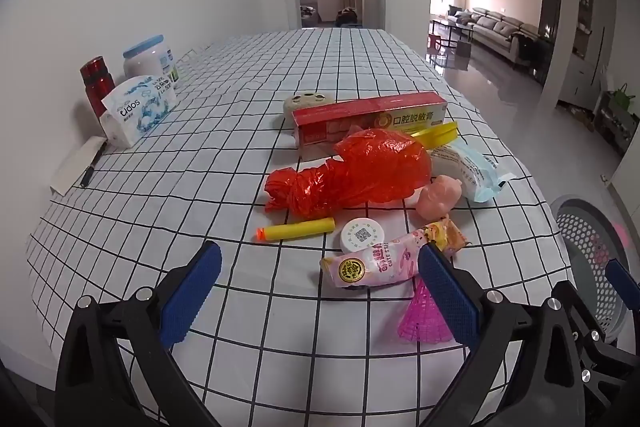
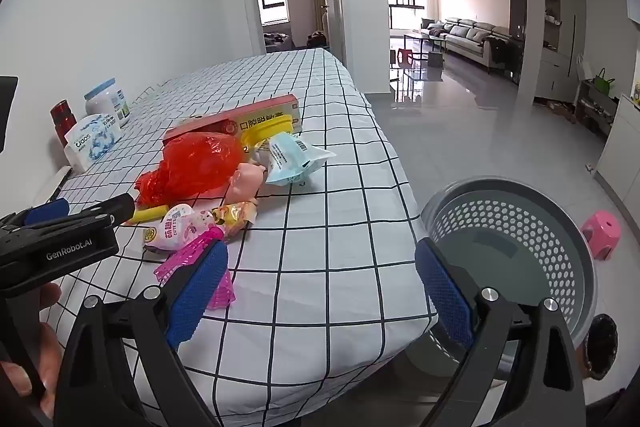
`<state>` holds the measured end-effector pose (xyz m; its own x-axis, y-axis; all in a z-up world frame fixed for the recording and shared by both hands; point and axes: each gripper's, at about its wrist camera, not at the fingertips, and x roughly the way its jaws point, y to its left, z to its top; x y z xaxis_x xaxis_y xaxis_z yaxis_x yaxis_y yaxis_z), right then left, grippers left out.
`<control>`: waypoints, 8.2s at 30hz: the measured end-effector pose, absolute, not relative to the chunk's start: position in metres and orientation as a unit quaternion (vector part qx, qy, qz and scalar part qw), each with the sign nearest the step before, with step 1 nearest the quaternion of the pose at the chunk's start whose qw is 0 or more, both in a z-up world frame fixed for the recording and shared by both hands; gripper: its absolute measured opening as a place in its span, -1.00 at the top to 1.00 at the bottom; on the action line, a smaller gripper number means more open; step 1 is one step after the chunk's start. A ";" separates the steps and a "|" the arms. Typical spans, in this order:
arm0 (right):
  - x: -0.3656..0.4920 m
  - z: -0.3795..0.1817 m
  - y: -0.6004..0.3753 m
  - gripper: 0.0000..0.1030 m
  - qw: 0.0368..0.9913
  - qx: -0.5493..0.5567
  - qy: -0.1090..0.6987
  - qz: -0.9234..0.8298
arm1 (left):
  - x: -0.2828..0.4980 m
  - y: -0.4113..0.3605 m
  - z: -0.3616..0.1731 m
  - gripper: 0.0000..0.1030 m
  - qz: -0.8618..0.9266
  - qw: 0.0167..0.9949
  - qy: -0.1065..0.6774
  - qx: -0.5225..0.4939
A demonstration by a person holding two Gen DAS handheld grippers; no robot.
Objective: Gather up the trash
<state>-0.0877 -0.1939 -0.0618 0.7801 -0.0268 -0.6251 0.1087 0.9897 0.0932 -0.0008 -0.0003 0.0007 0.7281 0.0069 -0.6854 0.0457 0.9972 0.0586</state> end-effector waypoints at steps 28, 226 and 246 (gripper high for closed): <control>-0.099 -0.052 -0.192 -0.76 0.945 0.062 0.319 -0.042 | -0.022 0.001 0.005 -0.88 -0.023 0.930 0.365 0.049; -0.136 -0.089 -0.340 0.09 0.914 0.194 0.346 -0.089 | -0.018 -0.159 -0.015 0.82 -0.296 0.875 0.375 0.085; -0.142 -0.128 -0.416 0.08 0.894 0.211 0.374 -0.126 | -0.005 -0.270 -0.068 0.82 -0.347 0.824 0.433 0.116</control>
